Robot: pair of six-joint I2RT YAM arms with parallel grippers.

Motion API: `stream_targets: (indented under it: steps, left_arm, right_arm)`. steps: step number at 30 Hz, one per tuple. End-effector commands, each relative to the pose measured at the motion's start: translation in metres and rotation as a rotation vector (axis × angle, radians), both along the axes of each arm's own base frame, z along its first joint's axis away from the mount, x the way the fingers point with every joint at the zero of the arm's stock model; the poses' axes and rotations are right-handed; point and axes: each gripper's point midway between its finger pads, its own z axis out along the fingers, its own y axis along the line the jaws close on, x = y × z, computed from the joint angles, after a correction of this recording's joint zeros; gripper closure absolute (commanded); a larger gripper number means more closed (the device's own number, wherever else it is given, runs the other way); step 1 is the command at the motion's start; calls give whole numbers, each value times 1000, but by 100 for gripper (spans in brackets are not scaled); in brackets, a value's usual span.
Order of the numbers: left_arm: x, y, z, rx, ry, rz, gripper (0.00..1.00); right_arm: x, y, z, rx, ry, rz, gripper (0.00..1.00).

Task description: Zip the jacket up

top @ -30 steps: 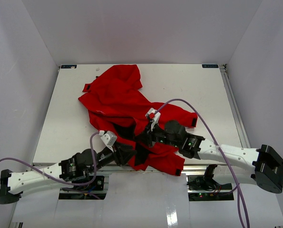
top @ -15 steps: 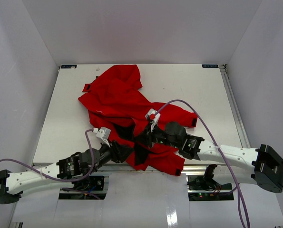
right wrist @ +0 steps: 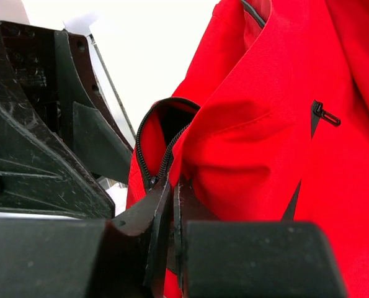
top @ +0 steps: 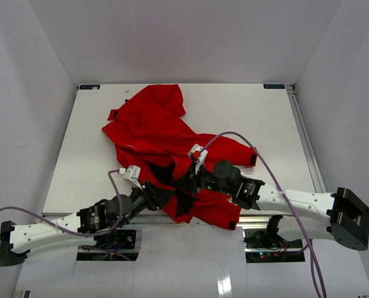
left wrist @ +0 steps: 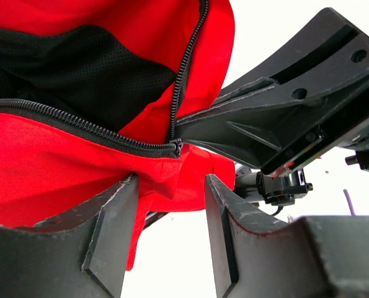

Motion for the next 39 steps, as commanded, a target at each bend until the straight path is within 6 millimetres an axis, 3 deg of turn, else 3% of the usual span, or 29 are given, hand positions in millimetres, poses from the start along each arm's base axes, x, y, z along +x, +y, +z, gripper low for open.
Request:
stream_targets:
  steps: [1, 8, 12, 14, 20, 32, 39]
  left_arm:
    - [4, -1, 1, -11, -7, 24, 48]
    - [8, 0, 4, -14, -43, 40, 69]
    - [8, 0, 3, 2, -50, 36, 97]
    - [8, 0, 0, 16, -48, 32, 100]
    - [3, -1, -2, 51, -39, -2, 100]
    - [-6, 7, -20, 225, -36, -67, 100]
    - [-18, -8, -31, 317, -47, -184, 100]
  right_arm:
    - [1, 6, 21, 74, -35, -2, 92]
    - [-5, 9, 17, 64, -31, 16, 92]
    - [-5, 9, 17, 63, -29, 14, 92]
    - [-6, 10, 18, 65, -28, 18, 92]
    - [-6, 13, 21, 51, -29, 24, 92]
    - [-1, 20, 48, 43, -55, 29, 92]
    - [-1, 29, 47, 13, -42, 53, 92]
